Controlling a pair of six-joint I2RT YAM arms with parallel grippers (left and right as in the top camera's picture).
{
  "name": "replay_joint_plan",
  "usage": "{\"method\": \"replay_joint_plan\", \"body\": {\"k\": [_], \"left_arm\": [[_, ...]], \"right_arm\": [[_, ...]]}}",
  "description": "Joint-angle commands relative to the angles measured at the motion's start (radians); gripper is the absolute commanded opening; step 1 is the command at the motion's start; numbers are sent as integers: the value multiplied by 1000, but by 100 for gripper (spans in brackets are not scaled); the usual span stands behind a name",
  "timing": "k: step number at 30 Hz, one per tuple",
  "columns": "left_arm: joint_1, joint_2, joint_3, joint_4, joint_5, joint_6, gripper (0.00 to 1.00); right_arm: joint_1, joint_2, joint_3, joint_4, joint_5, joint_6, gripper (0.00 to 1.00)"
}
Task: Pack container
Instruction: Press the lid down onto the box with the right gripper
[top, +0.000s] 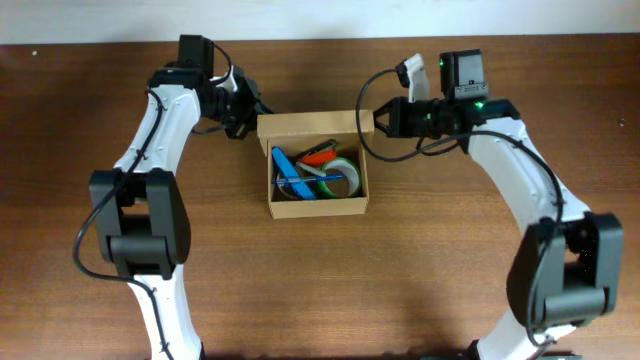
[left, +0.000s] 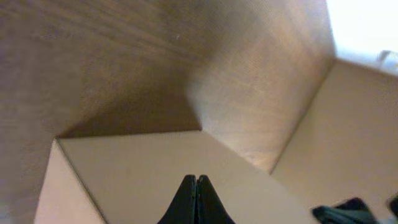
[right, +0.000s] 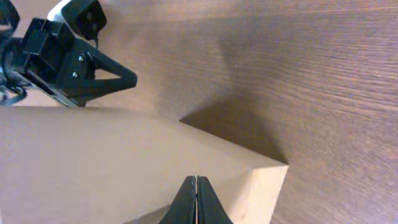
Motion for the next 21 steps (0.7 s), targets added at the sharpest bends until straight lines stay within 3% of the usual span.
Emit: {"method": "replay_joint_plan", "body": {"k": [1,11,21], "left_arm": [[-18,8,68,-74,-95,108,2],[-47,8,187,-210,-199,162,2],[-53,8,338,-421,-496,187,2]], "right_arm": [[54,-63,15,-40,97,-72,4],[154,-85,16,-152,148,-121,4],[365,-100,53,-288,504,-105,3]]}}
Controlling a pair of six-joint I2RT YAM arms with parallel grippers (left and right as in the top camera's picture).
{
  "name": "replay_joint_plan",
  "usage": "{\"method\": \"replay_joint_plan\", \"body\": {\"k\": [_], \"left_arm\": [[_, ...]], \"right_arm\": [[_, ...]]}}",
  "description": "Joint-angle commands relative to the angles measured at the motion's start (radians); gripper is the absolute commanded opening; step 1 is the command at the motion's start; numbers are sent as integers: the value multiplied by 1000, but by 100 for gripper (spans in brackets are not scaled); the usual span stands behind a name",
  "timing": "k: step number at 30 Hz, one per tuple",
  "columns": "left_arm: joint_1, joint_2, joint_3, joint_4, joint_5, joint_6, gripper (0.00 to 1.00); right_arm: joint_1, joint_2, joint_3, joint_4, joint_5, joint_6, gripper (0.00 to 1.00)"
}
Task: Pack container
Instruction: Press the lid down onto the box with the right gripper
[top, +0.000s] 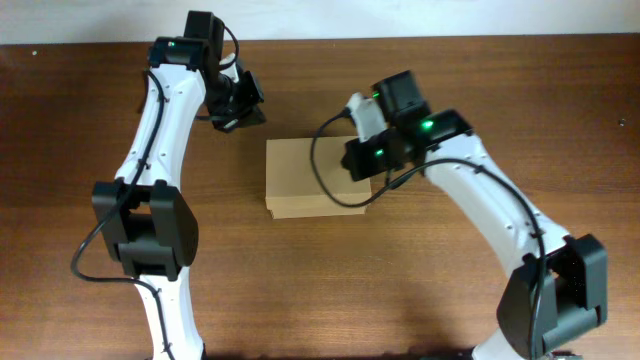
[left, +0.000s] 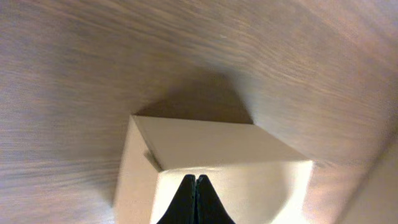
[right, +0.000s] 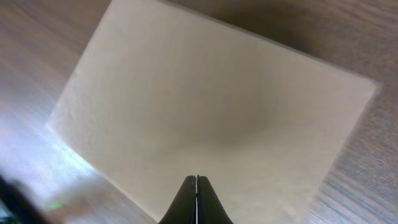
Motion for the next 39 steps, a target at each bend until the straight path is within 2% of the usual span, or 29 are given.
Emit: {"method": "replay_joint_plan", "body": {"k": [1,6,10,30,39], "left_arm": [[-7,8,86,-76,-199,27,2],[-34,8,154,-177,-365,27,2],[-53,8,180,-214,-427,23,2],[-66,8,181,-216,-433,23,2],[-65,6,181,-216,-433,23,2]], "right_arm": [[108,-35,37,-16,198,12,3],[214,-27,36,-16,292,42,4],[251,2,36,-16,310,42,3],[257,137,34,-17,310,42,4],[257,121,68,-20,310,37,4]]}}
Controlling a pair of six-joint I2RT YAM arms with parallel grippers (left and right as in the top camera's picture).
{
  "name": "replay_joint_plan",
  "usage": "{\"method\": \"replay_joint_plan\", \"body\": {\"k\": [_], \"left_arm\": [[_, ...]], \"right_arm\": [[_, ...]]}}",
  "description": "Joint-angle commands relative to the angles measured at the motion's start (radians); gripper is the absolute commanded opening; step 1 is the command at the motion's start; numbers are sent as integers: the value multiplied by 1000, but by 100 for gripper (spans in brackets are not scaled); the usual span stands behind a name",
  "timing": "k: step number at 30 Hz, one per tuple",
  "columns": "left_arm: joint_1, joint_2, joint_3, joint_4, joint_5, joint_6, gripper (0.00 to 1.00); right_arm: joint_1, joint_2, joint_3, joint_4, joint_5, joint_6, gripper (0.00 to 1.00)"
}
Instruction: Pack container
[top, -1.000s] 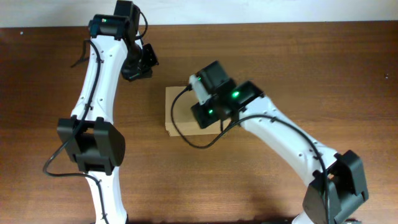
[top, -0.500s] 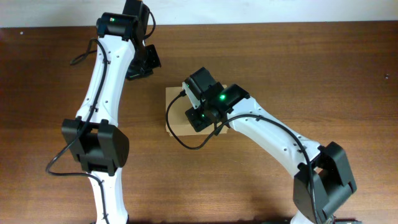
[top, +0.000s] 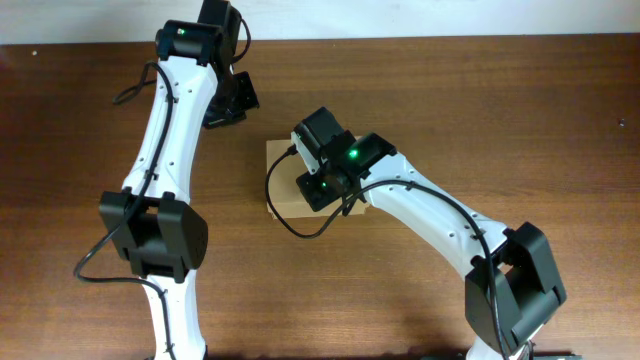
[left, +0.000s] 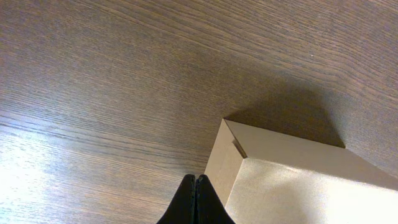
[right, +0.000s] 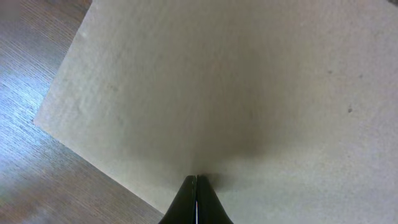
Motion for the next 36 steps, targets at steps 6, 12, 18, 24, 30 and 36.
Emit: {"method": "replay_joint_plan", "body": {"k": [6,12,18,24,30,36], "left_arm": [[2,1,19,-6,-14,12,2],[2,-13,23,-14,-13,12,2],[2,-45,24,-27,5,13,19],[2,-78,24,-39,13,13,100],[2,-96,24,-75,42,41,100],[2,-153,24,-89,47,130,100]], "right_arm": [[5,3,50,-27,23,3,4],[5,-13,130,-85,24,3,4],[2,-18,223,-159,24,3,70],[1,-18,355,-240,26,4,99],[-25,-18,429,-330,79,-5,99],[-73,-86,431,-380,68,-146,99]]}}
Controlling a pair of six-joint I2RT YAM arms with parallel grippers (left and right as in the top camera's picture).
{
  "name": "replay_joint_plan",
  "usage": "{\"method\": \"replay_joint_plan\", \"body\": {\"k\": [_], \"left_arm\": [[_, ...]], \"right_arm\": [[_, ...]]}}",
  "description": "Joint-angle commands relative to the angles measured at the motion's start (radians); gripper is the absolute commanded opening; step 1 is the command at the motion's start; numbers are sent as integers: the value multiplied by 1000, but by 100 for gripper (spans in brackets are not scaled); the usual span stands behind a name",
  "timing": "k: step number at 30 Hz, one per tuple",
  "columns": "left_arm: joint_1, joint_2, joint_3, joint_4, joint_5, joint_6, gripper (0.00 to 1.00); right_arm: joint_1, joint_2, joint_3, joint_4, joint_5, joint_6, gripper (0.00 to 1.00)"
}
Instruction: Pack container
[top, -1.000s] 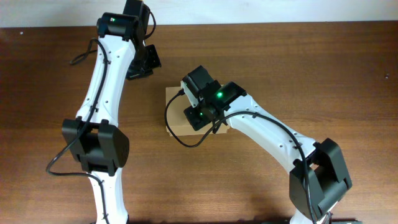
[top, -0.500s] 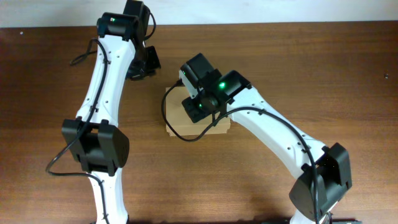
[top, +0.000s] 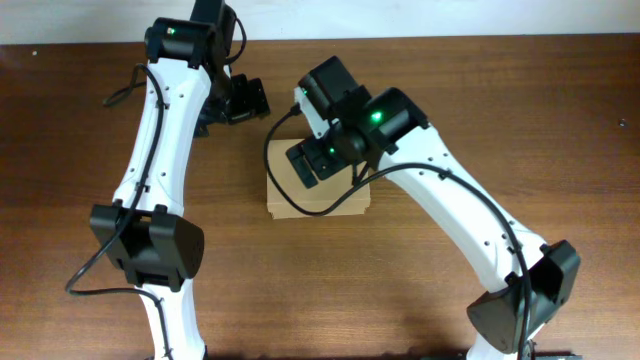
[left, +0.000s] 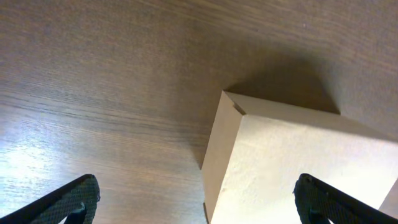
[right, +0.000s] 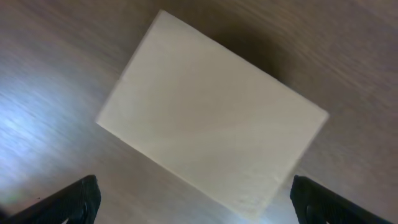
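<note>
The cardboard box (top: 300, 200) sits with its lid shut at the middle of the table, its contents hidden. It fills the right of the left wrist view as the box (left: 298, 168) and lies whole in the right wrist view as the box (right: 211, 143). My right gripper (top: 312, 162) hangs above the box lid, its jaws (right: 196, 205) spread wide and holding nothing. My left gripper (top: 245, 102) stands off the box's far left corner, also open and empty (left: 196, 202).
The brown wooden table (top: 500, 100) runs on all sides of the box. Its back edge meets a white wall at the top of the overhead view. Both arms reach in from the near side and cross over the table's middle.
Both grippers were shut and are now open. My right gripper was low against the lid and now sits higher, with the whole box in its view. The left wrist shifted slightly.
First the box stood open with coloured items inside, a shut gripper at a flap on each side. Then the lid was down, my right gripper over it. Later that gripper was low on the lid, the left behind the corner. Now both are open and apart from the box.
</note>
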Motion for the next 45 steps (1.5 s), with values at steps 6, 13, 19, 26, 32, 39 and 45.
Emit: {"method": "replay_joint_plan", "body": {"k": [6,13,19,26,32,39,45], "left_arm": [[2,-267,19,14,-11,136,99],[2,-480,19,-18,-37,147,100],[2,-592,11,-90,-37,147,100],[-32,-775,-133,-84,-44,146,100],[-85,-1041,-468,59,-58,119,100],[-89,-1400,-914,270,-39,116,100],[-89,-1658,-1191,354,-24,116,100]], "right_arm": [[-126,-251,23,-60,-57,-174,99],[-247,-460,23,-138,-91,-282,99],[-296,-598,2,-207,-91,-351,99],[-312,-797,-186,-191,-95,-362,99],[-311,-1016,-422,-105,-145,-361,99],[-311,-1256,-648,10,-196,-357,99],[-311,-1449,-844,91,-200,-323,99]]}}
